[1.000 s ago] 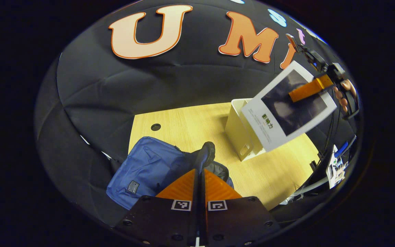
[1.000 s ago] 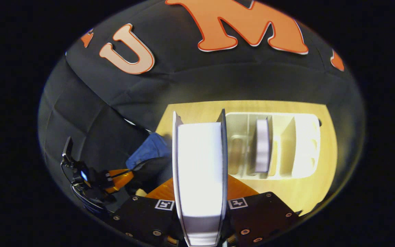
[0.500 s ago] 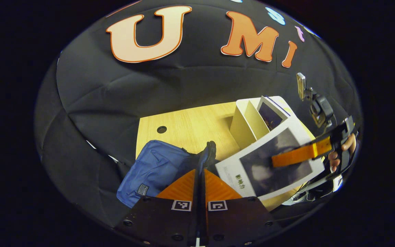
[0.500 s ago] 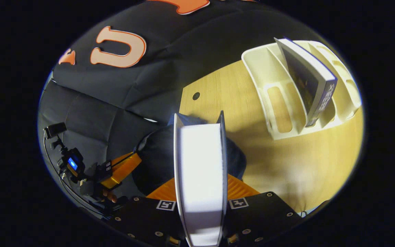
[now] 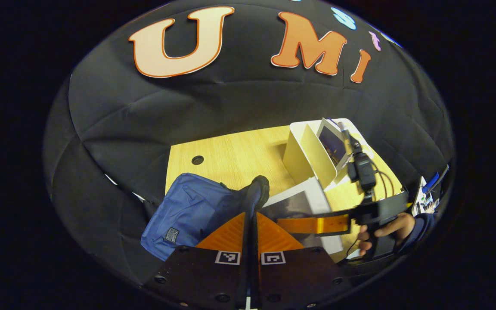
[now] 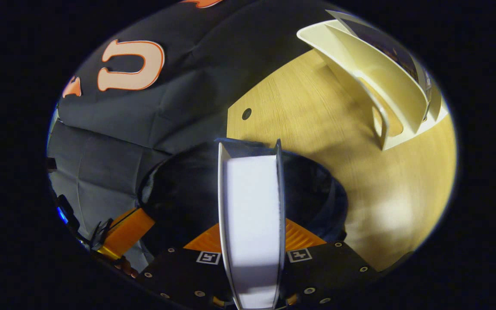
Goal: Open the schoolbag, grab two books from the bookshelf and put them into the schoolbag.
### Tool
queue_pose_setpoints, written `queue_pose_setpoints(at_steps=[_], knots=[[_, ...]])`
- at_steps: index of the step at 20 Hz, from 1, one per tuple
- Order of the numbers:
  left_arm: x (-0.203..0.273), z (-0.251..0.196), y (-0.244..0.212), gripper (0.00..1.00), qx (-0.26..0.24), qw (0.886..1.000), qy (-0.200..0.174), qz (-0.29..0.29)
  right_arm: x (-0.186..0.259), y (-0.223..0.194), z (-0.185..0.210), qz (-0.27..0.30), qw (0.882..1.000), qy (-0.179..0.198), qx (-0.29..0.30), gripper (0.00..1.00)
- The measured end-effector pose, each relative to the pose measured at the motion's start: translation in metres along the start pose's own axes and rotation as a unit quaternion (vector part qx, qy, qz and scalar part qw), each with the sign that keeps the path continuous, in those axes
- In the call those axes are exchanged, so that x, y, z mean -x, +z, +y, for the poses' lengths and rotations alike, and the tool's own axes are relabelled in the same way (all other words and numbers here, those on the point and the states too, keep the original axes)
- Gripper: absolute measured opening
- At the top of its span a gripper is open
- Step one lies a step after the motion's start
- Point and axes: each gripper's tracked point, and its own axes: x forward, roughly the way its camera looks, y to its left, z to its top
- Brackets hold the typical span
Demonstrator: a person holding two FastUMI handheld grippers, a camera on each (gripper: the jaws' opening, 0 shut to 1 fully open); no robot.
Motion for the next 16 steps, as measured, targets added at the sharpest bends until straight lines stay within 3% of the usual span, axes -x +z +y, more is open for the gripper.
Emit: queue_pose_setpoints(at_steps=[7,16], knots=[[-0.002,-0.018,-0.007,0.04,-0.004,1.000,-0.012,0.011,-0.046,-0.015,0.005,-0.037,0.994,0.027,-0.097,0.42],[-0.003,-0.031,-0.011,0.04,-0.019,0.999,-0.031,0.017,-0.092,-0.005,0.009,-0.072,0.988,0.051,-0.123,0.41]])
